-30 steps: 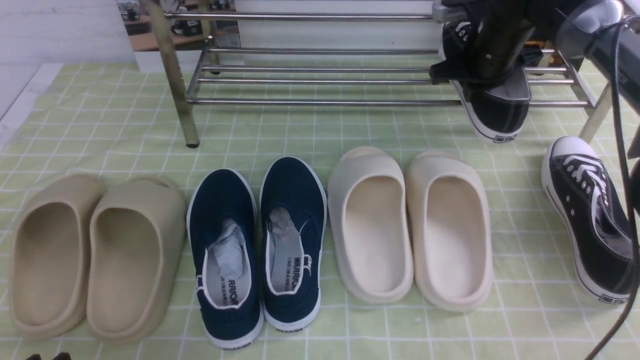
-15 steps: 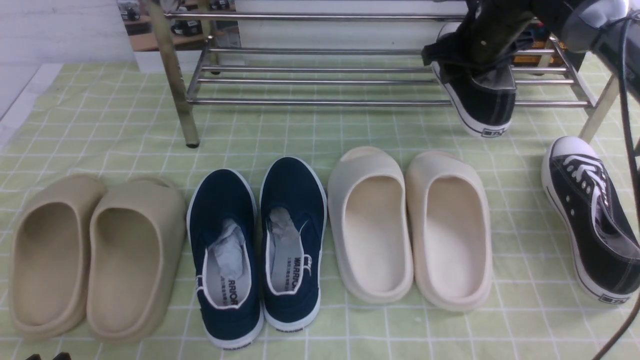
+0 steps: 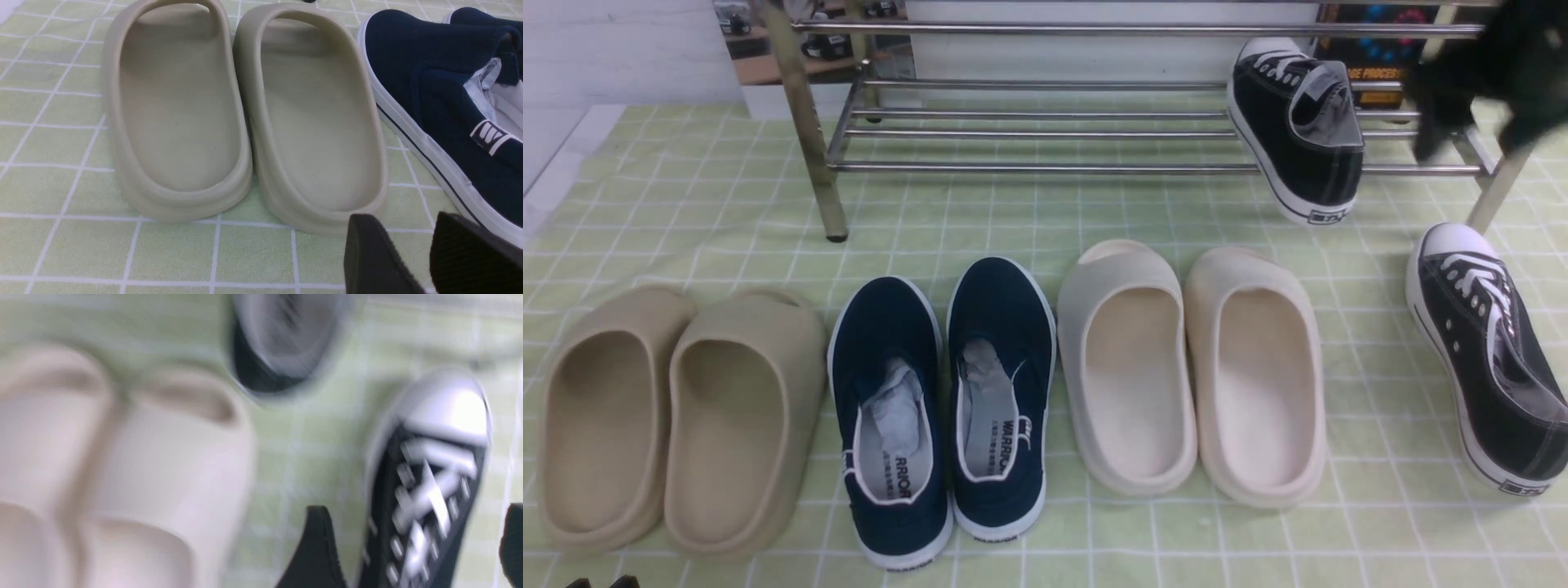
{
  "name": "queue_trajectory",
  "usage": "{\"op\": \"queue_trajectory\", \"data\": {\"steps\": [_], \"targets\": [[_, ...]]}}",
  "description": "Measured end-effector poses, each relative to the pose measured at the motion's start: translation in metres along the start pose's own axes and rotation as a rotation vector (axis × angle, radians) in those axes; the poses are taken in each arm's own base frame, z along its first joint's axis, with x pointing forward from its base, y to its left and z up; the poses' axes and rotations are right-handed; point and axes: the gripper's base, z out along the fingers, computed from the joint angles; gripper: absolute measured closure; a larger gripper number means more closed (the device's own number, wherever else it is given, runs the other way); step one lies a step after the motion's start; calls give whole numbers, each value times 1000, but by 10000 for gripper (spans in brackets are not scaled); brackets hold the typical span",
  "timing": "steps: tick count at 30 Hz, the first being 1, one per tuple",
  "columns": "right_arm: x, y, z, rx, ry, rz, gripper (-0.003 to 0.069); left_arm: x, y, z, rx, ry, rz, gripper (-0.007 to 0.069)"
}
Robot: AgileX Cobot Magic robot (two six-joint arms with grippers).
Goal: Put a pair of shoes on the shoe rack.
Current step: Use the right arm to grab the shoe closest to it
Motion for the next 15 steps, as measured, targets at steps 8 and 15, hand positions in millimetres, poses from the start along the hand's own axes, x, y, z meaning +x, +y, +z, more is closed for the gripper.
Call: {"op": "queue_trajectory", "data": {"steps": [8,15], "targets": [[69,-19,94,85,260,87,109,0,0,0,0,0,0,386],[76,-22,126,117,286,80,342,0,0,0,0,0,0,386]]}}
